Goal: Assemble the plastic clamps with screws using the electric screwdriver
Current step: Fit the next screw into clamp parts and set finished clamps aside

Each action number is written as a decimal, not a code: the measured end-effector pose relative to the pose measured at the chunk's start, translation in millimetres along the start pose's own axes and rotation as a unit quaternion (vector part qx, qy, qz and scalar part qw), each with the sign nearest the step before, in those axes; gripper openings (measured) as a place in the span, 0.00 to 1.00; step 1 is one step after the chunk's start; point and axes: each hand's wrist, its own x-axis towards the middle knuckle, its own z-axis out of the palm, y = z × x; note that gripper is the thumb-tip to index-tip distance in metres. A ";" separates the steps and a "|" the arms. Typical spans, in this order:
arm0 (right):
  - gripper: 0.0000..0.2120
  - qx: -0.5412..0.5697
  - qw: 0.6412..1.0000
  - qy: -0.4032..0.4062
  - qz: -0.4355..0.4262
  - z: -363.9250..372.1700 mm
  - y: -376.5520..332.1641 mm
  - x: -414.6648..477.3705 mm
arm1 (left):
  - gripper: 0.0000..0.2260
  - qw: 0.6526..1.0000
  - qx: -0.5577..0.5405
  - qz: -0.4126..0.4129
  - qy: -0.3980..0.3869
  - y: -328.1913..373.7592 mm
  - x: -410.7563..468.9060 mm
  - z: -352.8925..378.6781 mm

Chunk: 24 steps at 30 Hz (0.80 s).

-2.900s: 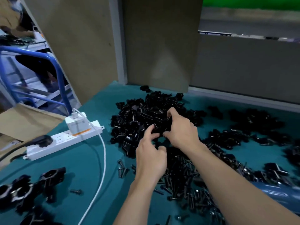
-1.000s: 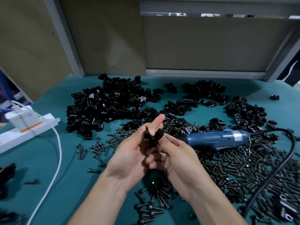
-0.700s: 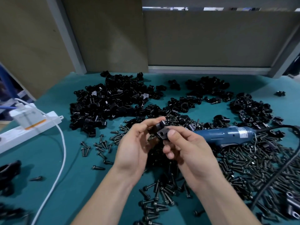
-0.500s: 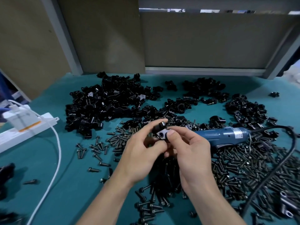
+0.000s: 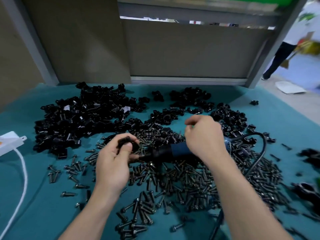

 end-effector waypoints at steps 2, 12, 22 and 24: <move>0.07 -0.147 0.984 -0.095 0.039 -8.6 13.1 40.6 | 0.20 1.000 0.002 -0.010 0.019 -1.7 5.3 -3.8; 0.13 -0.290 0.916 -0.265 -0.087 6.4 20.3 100.8 | 0.16 0.998 0.054 0.007 0.026 -2.4 6.5 -6.0; 0.13 0.536 0.776 -0.329 0.052 -2.9 -8.0 -4.0 | 0.16 0.997 0.028 0.064 -0.013 0.0 0.6 -6.6; 0.10 0.622 0.679 -0.385 0.066 3.7 -7.6 -34.4 | 0.10 0.995 0.041 0.091 -0.018 1.9 -2.7 -5.3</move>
